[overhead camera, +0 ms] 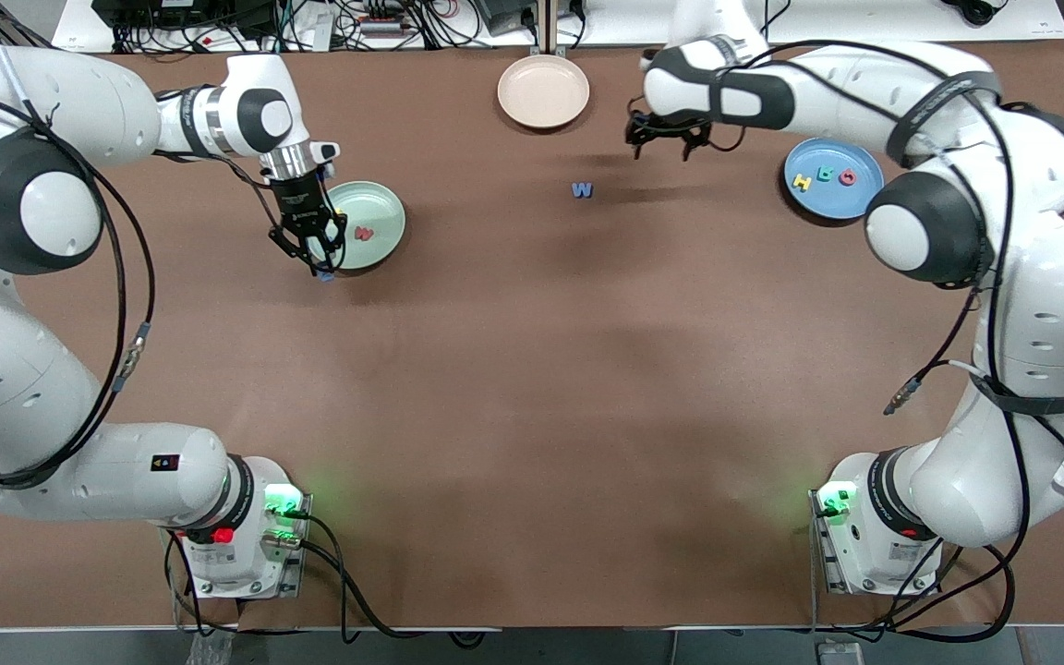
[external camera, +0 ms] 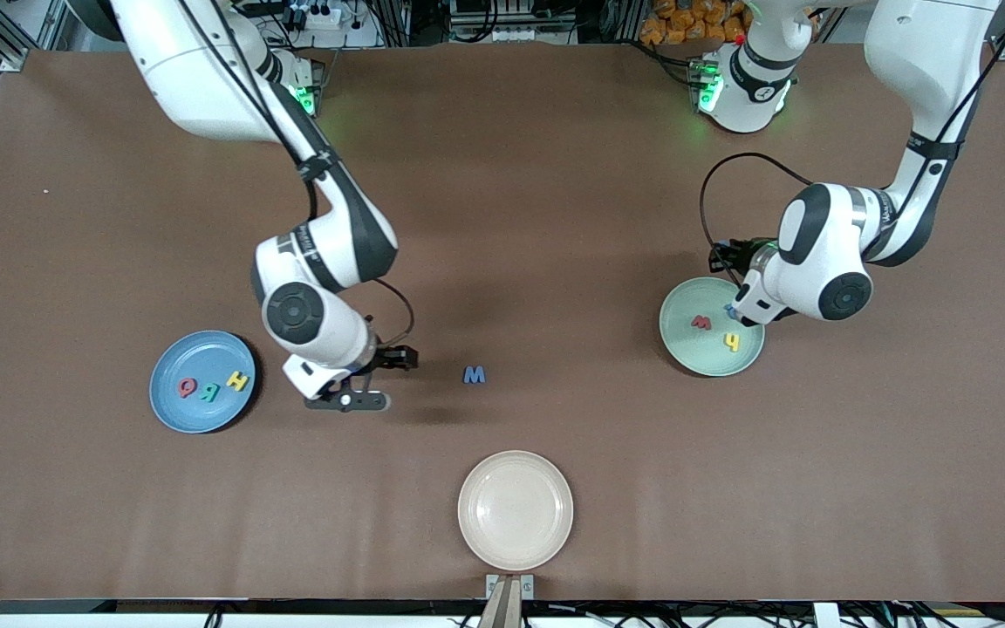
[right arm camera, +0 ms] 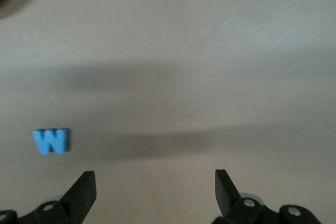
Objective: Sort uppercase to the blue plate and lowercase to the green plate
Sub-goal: 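Carry the blue m to the green plate while the right gripper reaches W, then release the m on the green plate while the right gripper grasps blue W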
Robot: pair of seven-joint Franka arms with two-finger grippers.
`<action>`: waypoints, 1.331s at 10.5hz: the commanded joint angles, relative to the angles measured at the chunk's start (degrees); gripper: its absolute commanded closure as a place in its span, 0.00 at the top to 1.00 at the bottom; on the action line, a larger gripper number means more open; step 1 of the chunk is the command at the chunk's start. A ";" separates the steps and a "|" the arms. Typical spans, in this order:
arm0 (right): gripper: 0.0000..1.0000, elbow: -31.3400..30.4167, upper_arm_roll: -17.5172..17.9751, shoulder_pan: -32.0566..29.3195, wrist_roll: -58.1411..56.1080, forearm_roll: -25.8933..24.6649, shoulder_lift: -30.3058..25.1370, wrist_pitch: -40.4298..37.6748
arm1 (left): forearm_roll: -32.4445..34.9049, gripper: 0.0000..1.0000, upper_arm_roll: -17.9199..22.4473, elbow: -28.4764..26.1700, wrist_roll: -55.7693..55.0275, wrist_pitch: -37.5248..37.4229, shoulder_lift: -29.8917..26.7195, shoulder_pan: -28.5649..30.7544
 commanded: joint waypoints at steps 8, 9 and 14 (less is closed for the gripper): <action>1.00 20.92 0.13 8.98 11.22 0.90 17.98 3.27 | 1.29 0.14 -0.01 0.92 3.46 12.45 0.82 0.03; 1.00 20.67 0.13 8.98 10.69 0.46 18.08 3.36 | 1.29 0.19 -0.01 1.36 3.47 12.81 0.91 -0.06; 1.00 20.49 -0.05 9.07 10.60 -0.77 18.87 3.01 | 0.76 0.27 -0.01 1.98 3.29 13.95 0.91 -0.23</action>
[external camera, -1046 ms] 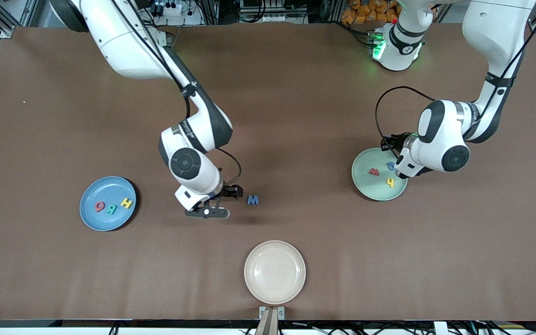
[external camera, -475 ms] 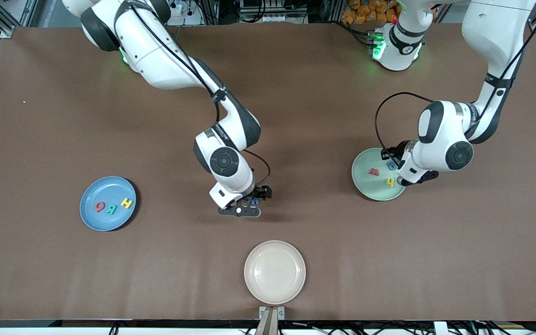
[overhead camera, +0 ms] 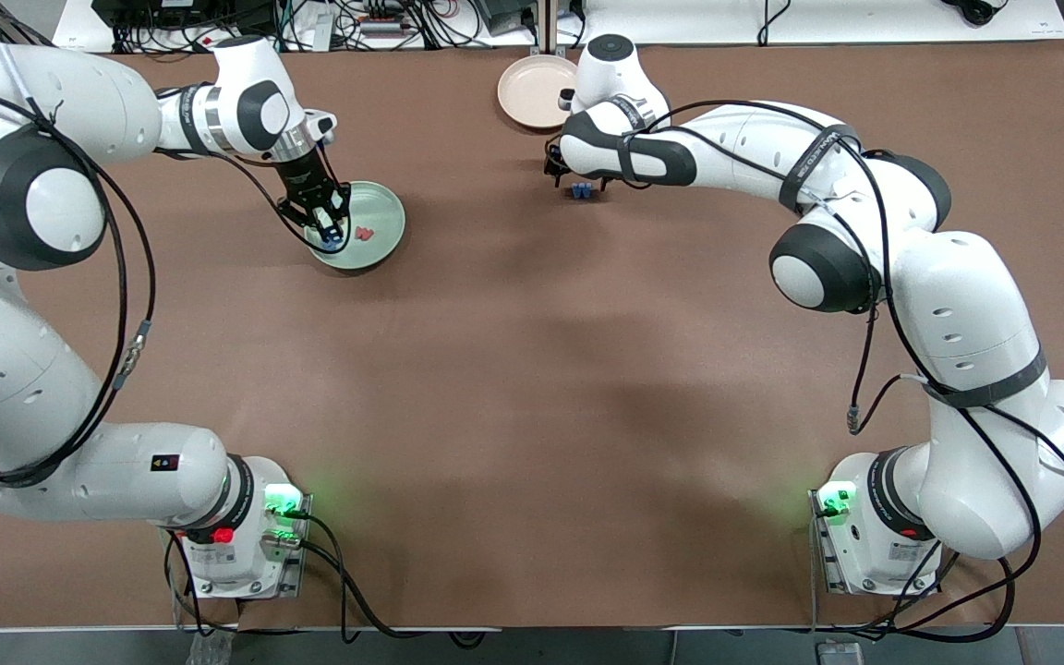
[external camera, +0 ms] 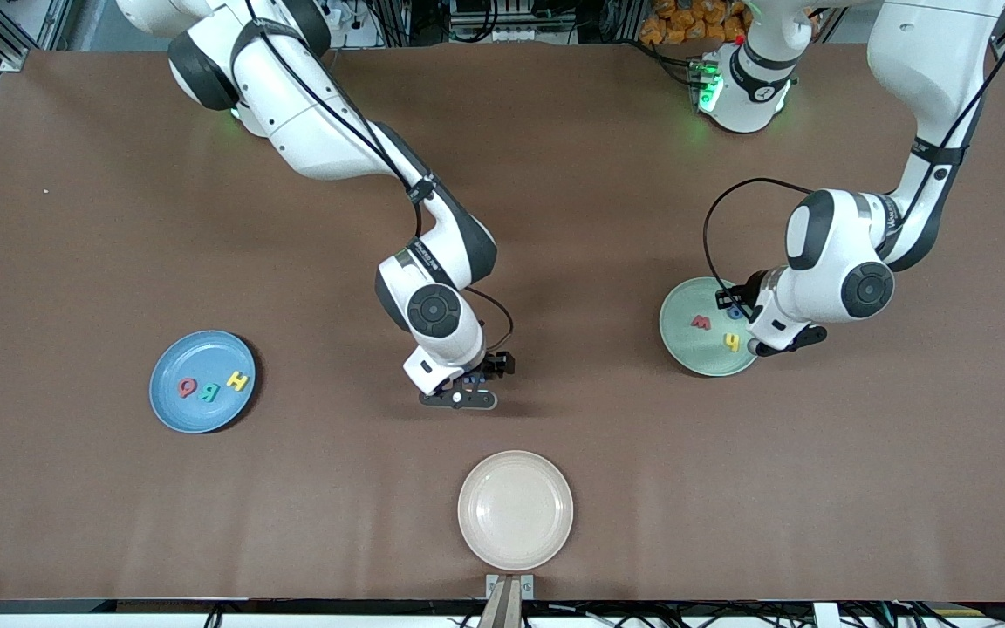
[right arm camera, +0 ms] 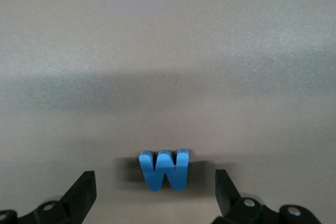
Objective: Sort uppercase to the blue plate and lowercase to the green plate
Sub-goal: 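Release the m on the green plate while the right gripper grasps blue W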
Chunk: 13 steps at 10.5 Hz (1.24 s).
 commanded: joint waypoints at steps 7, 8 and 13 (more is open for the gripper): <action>1.00 2.26 -0.15 0.61 1.70 -2.99 1.65 -1.13 | 0.36 1.00 -0.17 -0.14 0.09 -0.36 -0.51 -0.24; 1.00 2.26 -0.15 0.70 1.87 -2.99 1.74 -1.13 | 0.36 1.00 -0.17 -0.31 0.00 -0.54 -0.95 -0.15; 1.00 2.35 -0.15 0.87 1.79 -2.99 2.53 -0.51 | 0.36 1.00 0.01 0.38 1.84 -2.37 -9.89 1.87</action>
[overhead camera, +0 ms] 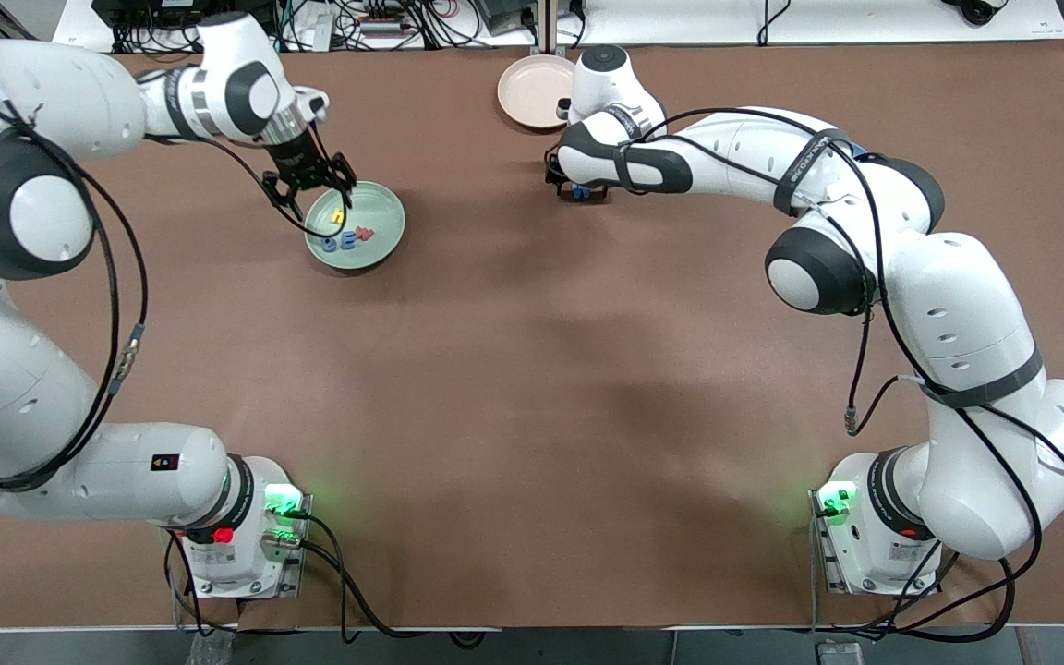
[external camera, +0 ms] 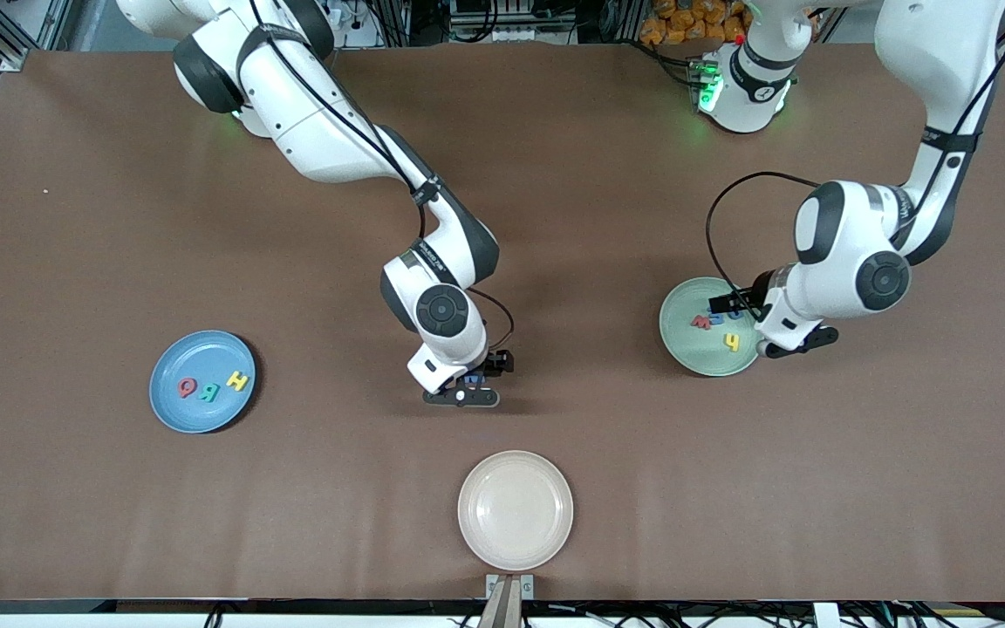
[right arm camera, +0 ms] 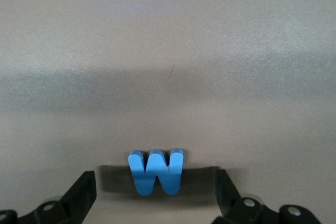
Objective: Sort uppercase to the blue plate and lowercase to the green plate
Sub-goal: 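Carry the blue W to the blue plate while the left gripper withdraws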
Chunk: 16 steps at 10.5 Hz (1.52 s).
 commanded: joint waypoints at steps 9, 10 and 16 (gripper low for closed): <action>1.00 2.31 -0.24 0.26 1.46 -1.89 1.86 1.24 | 0.36 1.00 3.84 17.32 2.19 -14.31 -12.73 4.73; 0.74 2.31 -0.33 0.26 1.29 -2.76 1.86 1.15 | 0.36 1.00 4.10 18.02 2.37 -14.31 -13.35 4.73; 0.00 2.31 -0.24 -0.44 0.49 -4.79 1.50 1.06 | 1.07 1.00 4.72 21.28 3.69 -15.10 -14.32 4.38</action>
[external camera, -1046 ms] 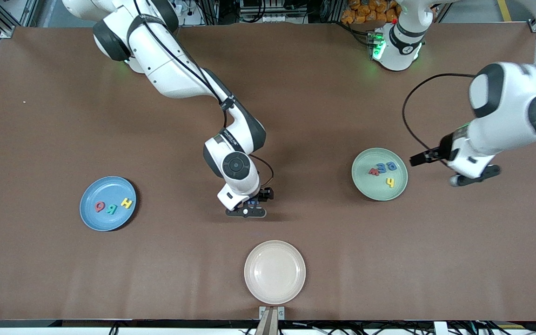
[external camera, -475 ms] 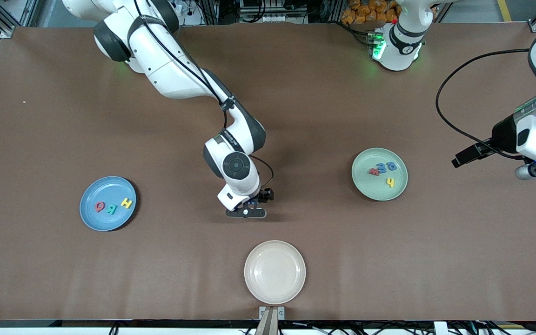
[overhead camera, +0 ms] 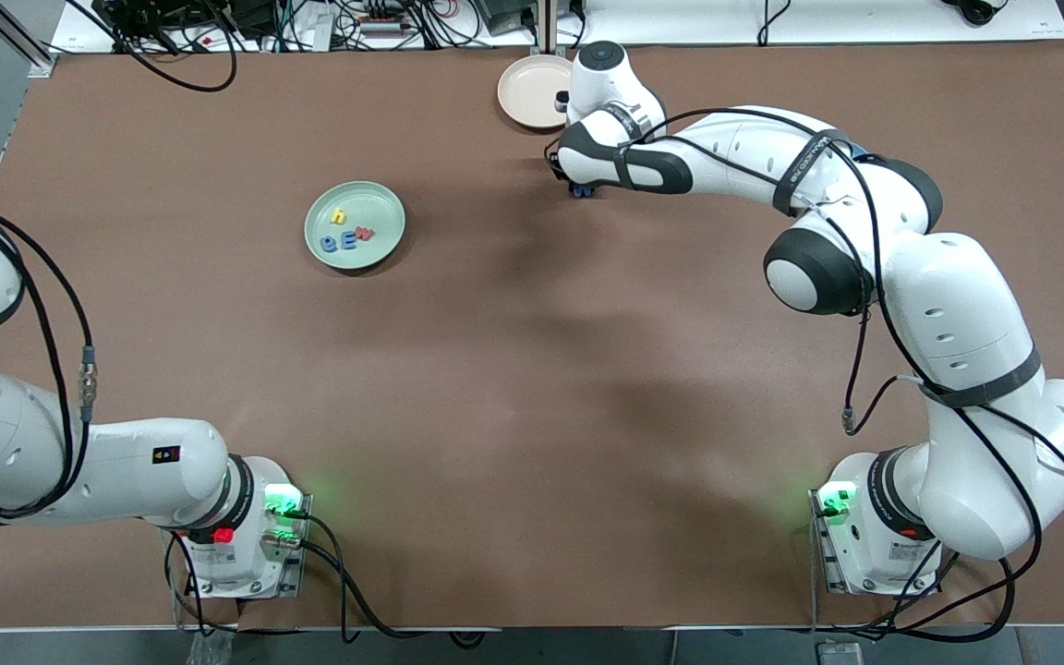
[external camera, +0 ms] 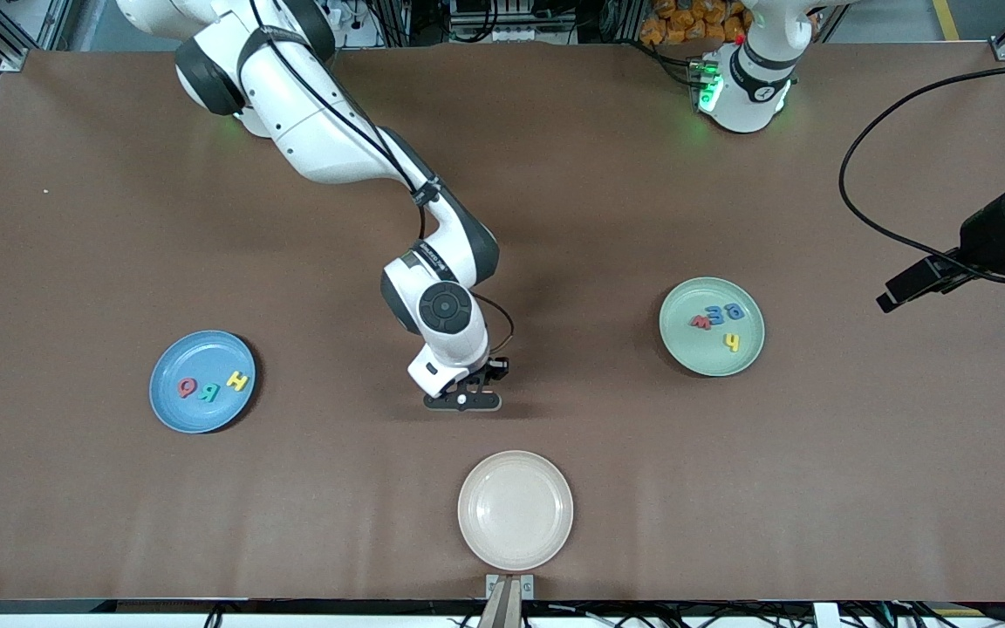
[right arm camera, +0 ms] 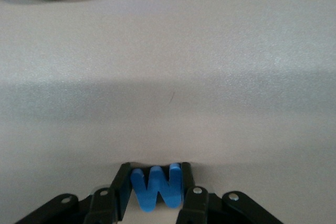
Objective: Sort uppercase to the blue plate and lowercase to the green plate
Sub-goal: 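Carry the blue W to the blue plate while the left gripper withdraws, then release the blue W on the blue plate with the right gripper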
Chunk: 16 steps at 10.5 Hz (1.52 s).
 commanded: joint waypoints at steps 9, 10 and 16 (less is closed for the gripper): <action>0.00 1.08 5.63 -14.53 -14.84 0.10 -5.46 -8.31 | 1.33 1.00 0.43 3.59 2.73 -2.43 -1.25 -0.64; 0.00 1.00 5.81 -16.90 -18.87 0.10 -5.99 -10.41 | 1.42 1.00 0.43 3.94 5.44 -2.96 -1.25 -0.64; 0.00 -17.41 4.67 -18.68 -22.16 -4.38 -17.66 -5.28 | 2.21 1.00 0.70 7.63 11.17 -8.33 -1.16 -0.81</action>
